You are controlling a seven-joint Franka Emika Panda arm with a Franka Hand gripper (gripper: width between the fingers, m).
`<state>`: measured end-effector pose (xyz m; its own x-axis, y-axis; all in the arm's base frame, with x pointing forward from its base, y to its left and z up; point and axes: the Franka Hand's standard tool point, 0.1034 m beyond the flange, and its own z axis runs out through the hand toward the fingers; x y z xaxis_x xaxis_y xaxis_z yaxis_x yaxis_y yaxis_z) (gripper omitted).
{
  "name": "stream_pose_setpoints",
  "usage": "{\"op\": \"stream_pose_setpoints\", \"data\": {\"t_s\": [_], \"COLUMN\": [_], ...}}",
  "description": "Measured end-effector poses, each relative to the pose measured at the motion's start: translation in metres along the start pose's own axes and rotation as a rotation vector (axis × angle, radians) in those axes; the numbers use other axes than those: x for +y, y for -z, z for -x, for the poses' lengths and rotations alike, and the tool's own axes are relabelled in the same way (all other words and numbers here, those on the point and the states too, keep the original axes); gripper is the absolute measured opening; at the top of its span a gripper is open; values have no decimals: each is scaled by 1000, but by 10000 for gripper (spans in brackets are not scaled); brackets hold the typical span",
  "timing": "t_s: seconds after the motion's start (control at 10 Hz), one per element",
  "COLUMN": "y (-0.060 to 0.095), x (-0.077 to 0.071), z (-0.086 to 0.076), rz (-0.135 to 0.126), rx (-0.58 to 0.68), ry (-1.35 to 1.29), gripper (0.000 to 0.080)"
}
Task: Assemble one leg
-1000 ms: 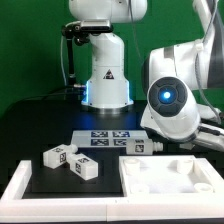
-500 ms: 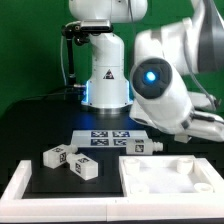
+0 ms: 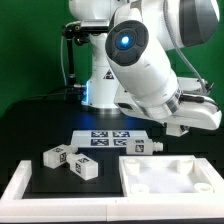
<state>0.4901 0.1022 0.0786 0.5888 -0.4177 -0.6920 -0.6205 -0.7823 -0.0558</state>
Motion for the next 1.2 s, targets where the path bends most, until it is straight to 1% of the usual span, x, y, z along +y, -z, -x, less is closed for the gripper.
{"op": "stream_pose_setpoints", "data": {"t_s": [0.1,0.2,0.3,0.4,0.5,0.6,0.7,0.8,1.0,1.1,1.2], "y": [2,3,20,45,63,73,74,69,71,72,85], "x": [-4,-4,-4,-5,-6,-12,-18,-18,-24,-18,-21], "z": [1,4,2,-9,-15,-17,-20,-18,-19,-17,-14], "rz": [-12,-14,-20,-30,-26,-19,-42,-53,-80,-46,-20], "rx": [87,139,186,275,343,400,496,559,696,748,797], "ry": [12,22,57,89,128,147,158,163,180,226,272], "gripper": [287,287,287,287,287,287,287,287,287,287,287]}}
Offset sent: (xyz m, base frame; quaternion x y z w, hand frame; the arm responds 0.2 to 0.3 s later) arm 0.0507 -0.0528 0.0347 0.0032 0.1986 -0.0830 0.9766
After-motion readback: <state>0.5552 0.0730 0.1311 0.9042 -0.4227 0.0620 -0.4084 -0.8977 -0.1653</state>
